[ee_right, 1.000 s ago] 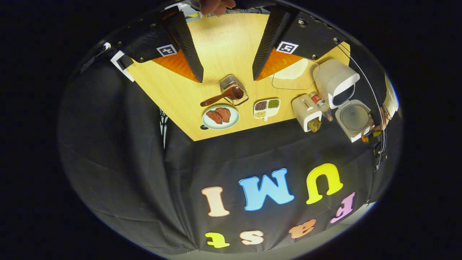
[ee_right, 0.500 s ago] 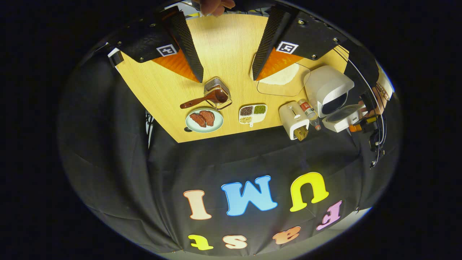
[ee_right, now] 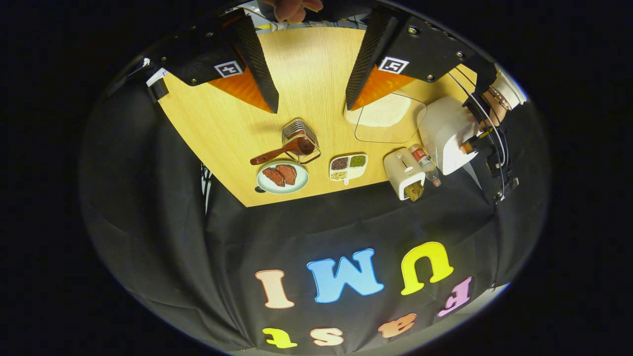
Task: Close the left gripper, press the button to open the rice cooker; take a wooden spoon from the chopstick holder with the right hand, scoop a spoonful of rice and pour it into the rice cooker, then put the wooden spoon back into the chopstick holder.
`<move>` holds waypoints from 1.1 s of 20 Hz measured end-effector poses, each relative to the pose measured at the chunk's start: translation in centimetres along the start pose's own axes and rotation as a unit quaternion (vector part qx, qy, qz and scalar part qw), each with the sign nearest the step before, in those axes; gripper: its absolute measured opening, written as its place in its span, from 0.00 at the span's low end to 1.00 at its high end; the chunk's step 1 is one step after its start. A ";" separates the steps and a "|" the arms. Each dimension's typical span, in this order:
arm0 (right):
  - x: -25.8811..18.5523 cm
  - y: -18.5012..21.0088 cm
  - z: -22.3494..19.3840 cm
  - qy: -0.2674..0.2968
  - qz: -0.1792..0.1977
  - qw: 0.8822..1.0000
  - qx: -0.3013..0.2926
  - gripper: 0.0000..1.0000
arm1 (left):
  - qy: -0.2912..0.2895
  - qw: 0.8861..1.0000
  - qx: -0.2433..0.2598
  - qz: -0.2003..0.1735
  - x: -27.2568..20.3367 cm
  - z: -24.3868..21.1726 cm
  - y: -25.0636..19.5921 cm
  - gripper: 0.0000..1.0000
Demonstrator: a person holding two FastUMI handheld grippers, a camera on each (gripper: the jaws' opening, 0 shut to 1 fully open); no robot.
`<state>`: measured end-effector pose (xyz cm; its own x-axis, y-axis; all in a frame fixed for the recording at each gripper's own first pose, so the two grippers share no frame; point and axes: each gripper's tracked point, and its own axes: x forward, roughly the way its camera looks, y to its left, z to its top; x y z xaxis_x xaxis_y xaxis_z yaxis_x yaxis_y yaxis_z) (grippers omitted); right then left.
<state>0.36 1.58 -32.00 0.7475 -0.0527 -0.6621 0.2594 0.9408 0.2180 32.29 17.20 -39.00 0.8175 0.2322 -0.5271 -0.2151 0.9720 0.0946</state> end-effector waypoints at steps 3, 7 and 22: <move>-0.5 -0.3 -0.1 -0.004 0.002 1.000 0.003 0.84 | -0.007 1.000 0.002 -0.002 0.0 0.3 0.3 0.84; -1.5 -1.1 0.2 -0.013 0.005 1.000 0.009 0.84 | 0.025 0.999 -0.020 0.001 -1.4 0.5 1.6 0.99; -9.0 -2.6 13.3 -0.120 0.078 0.987 -0.072 0.84 | -0.076 0.984 -0.060 -0.150 -28.8 12.2 -8.9 1.00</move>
<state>1.12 -4.90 -17.08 0.8990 0.0359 -0.4365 0.0523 0.9807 0.1885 17.18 2.32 -14.39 0.9224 -0.0523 -0.3826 -0.0068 0.9884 -0.1515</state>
